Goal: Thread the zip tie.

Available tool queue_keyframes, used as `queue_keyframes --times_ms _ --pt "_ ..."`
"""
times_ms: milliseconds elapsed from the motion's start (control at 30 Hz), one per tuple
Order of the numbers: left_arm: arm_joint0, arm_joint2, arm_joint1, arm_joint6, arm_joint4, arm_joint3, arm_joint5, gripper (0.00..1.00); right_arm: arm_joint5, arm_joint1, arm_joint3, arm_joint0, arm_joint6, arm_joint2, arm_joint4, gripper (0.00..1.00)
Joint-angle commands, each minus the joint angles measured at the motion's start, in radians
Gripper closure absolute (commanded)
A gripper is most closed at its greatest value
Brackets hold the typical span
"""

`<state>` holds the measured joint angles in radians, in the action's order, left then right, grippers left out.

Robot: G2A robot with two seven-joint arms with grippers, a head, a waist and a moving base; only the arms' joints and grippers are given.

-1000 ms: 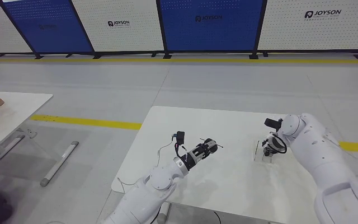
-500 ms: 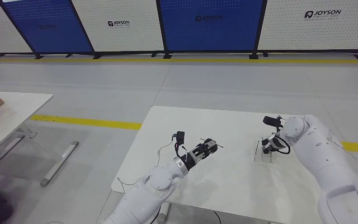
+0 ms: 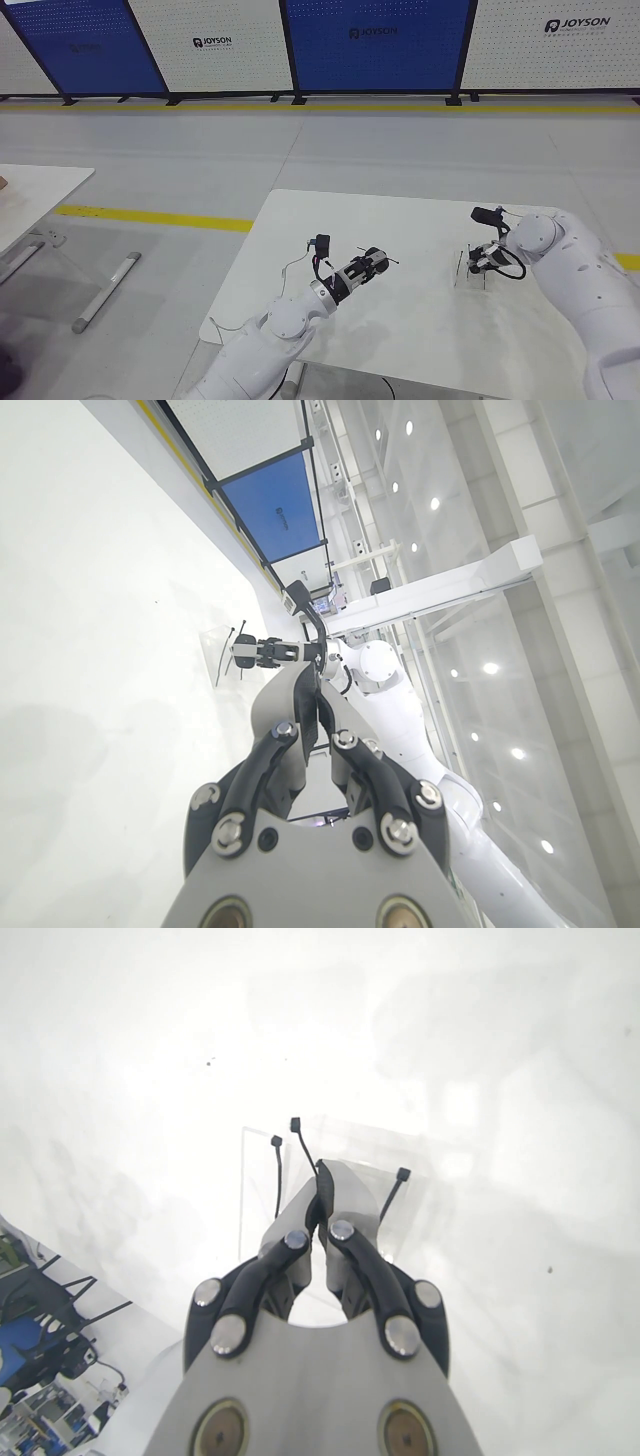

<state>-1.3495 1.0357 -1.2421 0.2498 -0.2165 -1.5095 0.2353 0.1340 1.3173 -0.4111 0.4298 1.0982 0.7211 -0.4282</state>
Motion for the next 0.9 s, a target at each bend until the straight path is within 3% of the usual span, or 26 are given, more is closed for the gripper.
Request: queue_keyframes --times_ms 0,200,600,700,867 --pt "0.000 0.000 0.000 0.000 0.000 0.000 0.000 1.00 -0.010 -0.016 -0.042 0.017 -0.002 0.016 -0.002 1.00" --pt "0.000 0.000 0.000 0.000 0.000 0.000 0.000 1.00 -0.015 -0.075 -0.199 0.094 0.011 0.080 -0.011 1.00" --pt "0.000 0.000 0.000 0.000 0.000 0.000 0.000 1.00 -0.010 -0.078 -0.206 0.109 -0.021 0.088 -0.008 1.00" --pt "0.000 0.000 0.000 0.000 0.000 0.000 0.000 1.00 -0.019 -0.092 -0.227 0.125 -0.057 0.111 -0.018 1.00" --pt "0.000 0.000 0.000 0.000 0.000 0.000 0.000 1.00 -0.034 -0.130 -0.328 0.186 -0.084 0.167 -0.042 1.00"
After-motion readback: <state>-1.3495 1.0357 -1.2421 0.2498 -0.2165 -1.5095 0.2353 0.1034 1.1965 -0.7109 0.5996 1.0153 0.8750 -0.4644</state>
